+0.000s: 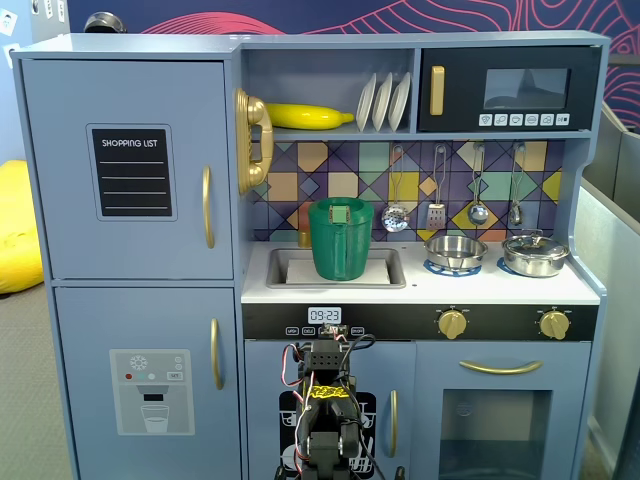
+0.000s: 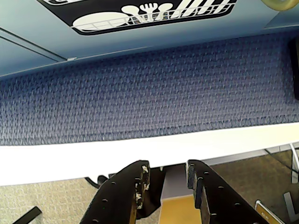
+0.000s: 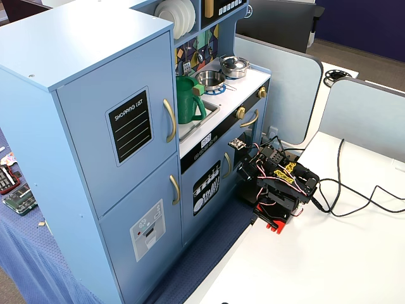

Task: Open the left cabinet door

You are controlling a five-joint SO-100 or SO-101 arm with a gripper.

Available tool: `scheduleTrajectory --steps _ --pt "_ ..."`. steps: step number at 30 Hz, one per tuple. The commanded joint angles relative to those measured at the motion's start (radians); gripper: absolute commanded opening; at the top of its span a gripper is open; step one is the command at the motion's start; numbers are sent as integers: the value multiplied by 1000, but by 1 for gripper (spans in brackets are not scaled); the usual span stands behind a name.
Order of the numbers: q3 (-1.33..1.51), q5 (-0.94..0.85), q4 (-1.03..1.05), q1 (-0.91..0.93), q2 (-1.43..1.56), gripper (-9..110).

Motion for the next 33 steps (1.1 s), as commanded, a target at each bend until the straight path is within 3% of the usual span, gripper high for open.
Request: scheduleTrajectory --steps 1,10,15,25,33 --pt "0 -46 190 52 -8 0" --pt "-2 -75 172 26 -8 0" --pt "-48 -54 -61 -81 -51 0" --pt "-614 -32 -522 -400 -341 0" --pt "-1065 -71 -684 -569 -615 4"
